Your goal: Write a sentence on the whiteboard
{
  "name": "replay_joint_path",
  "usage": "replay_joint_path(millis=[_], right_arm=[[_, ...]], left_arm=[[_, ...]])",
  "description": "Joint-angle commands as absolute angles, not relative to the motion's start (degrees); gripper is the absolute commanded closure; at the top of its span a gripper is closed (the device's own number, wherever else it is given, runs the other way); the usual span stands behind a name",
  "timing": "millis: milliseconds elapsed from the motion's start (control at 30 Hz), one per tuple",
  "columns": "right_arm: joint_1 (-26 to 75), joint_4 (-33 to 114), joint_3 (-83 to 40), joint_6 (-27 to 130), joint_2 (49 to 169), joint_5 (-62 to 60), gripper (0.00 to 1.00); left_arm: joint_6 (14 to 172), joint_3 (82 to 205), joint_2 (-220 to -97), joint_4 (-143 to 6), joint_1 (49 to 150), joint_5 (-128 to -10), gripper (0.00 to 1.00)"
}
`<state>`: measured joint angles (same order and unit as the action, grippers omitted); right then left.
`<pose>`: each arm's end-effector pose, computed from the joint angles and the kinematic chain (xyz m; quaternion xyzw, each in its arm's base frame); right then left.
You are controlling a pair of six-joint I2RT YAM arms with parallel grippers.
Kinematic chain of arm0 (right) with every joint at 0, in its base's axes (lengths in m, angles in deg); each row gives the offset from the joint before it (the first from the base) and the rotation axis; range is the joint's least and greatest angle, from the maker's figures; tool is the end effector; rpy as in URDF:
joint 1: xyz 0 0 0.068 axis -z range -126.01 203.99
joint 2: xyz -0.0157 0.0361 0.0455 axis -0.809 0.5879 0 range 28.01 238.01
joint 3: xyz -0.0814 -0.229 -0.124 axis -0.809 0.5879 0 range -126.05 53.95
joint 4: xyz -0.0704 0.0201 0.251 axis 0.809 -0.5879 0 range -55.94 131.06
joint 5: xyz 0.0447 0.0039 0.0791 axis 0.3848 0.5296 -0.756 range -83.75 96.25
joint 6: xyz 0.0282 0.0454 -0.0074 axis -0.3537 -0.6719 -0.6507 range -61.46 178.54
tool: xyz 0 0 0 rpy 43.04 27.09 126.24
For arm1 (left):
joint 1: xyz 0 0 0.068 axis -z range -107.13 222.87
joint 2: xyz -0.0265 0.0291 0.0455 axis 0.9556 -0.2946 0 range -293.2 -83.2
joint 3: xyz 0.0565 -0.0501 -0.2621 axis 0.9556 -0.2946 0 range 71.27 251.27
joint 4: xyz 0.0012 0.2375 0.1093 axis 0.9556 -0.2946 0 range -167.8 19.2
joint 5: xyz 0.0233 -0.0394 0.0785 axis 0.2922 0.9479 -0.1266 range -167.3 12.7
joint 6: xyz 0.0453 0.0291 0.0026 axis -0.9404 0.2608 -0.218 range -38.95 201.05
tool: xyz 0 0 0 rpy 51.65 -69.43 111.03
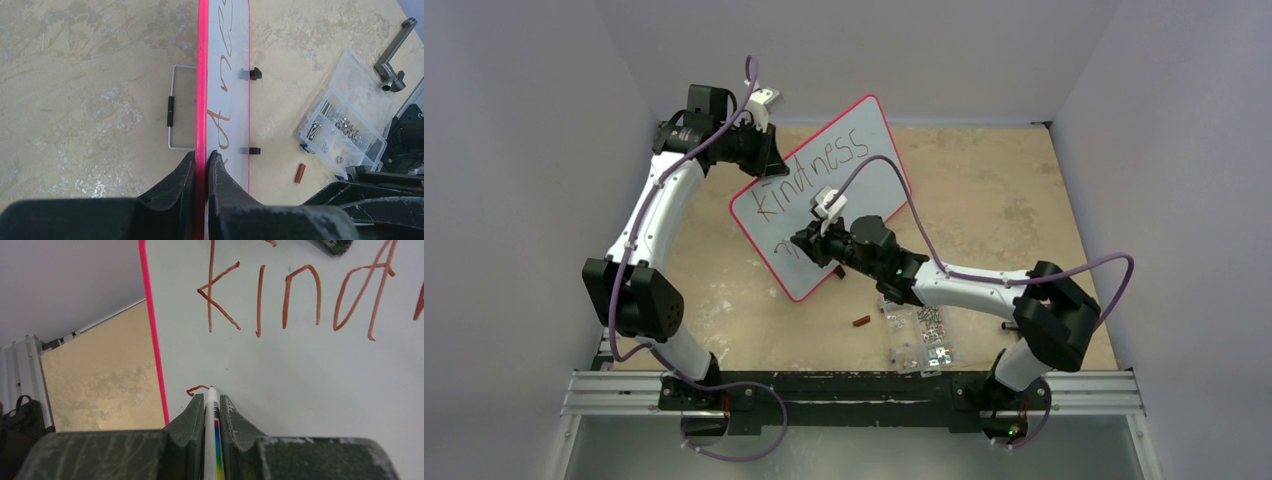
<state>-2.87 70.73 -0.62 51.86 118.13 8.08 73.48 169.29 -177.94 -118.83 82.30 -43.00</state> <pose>0.1998 0.3041 0.2727 -0.3052 0.6769 0.3425 0.5756 0.3482 -0.0781 0.3777 0.2426 0.8555 -0.2782 0.3631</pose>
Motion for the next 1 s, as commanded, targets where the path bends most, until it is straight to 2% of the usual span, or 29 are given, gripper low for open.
replay_joint_path(millis=[0, 300, 967], right_arm=[[-2.78, 74.52, -3.89, 50.98, 116.89, 4.12, 1.00], [-2.78, 75.18, -6.02, 49.47, 119.97, 3.10, 1.00], [-2.70, 72.96, -2.70, 48.06, 119.99, 10.54, 1.00]], left_arm=[[70.53, 169.58, -178.03, -122.26, 82.97, -49.09, 1.00], [70.53, 169.66, -178.12, -122.26, 82.98, -49.09, 1.00], [70.68, 169.88, -178.08, -122.21, 82.97, -48.83, 1.00]])
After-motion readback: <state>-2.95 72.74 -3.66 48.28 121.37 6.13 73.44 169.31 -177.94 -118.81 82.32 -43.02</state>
